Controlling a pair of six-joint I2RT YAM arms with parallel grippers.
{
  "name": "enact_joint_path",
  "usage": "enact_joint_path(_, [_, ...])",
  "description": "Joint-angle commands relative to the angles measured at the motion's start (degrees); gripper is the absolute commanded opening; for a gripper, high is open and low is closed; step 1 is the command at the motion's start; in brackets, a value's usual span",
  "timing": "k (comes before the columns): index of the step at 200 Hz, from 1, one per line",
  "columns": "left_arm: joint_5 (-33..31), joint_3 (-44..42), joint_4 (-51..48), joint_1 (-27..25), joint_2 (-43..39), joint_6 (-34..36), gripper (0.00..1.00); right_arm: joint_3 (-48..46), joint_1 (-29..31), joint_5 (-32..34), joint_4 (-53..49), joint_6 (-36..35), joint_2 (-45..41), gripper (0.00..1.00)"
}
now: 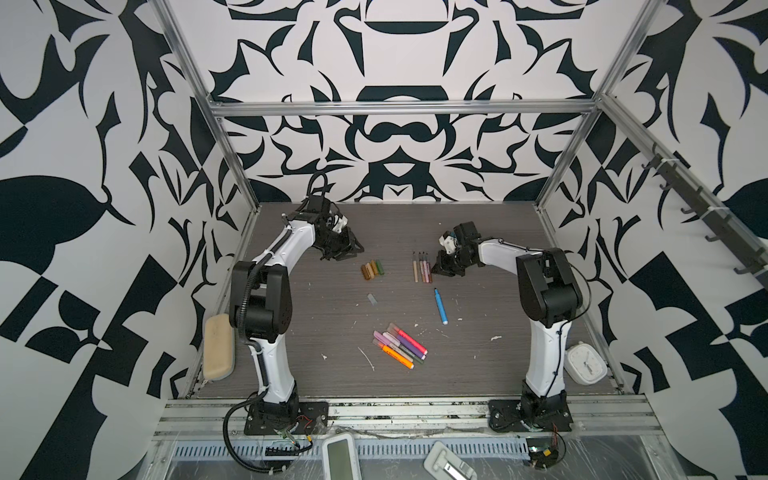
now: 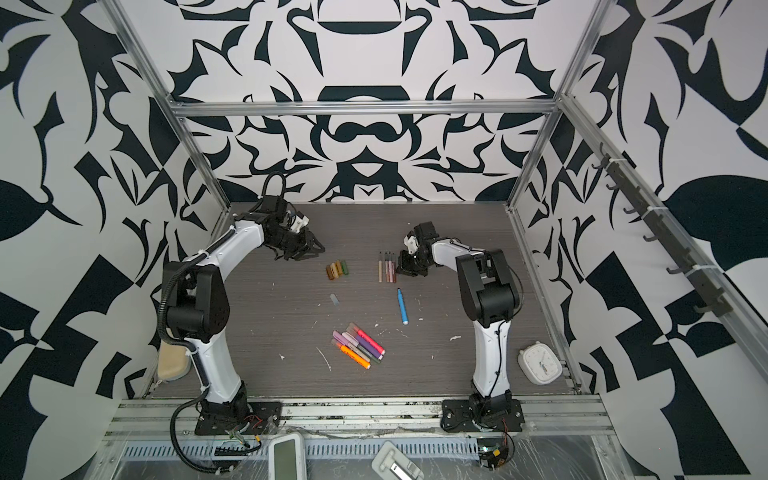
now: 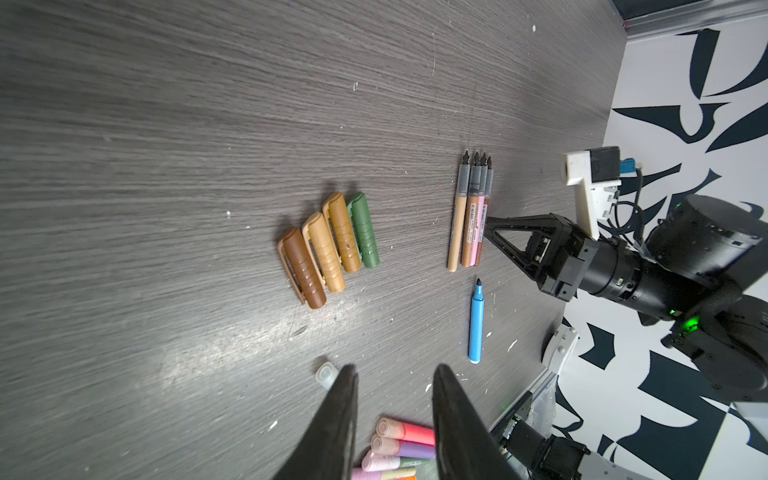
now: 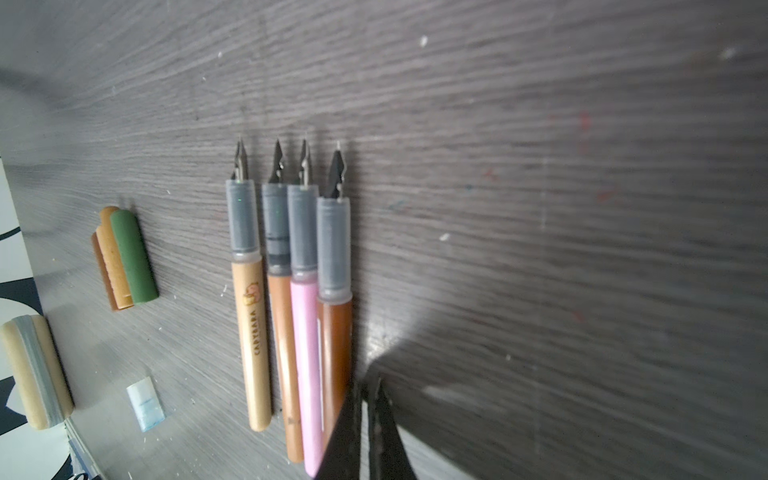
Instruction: Open the pen caps
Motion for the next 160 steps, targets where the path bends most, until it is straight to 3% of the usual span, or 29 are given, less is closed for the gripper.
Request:
enact_joint_path(1, [1.2,-0.7,-0.6,0.2,-2.2,-0.1,0.34,0.1,1.4,1.3,-3.9,-0.1,2.0,0.09])
enact_joint_path(160, [1.5,-0.6,-0.6,0.2,-2.2,-0.2,0.34,1.3,3.0,1.4,-4.4,0.7,1.9,0.1])
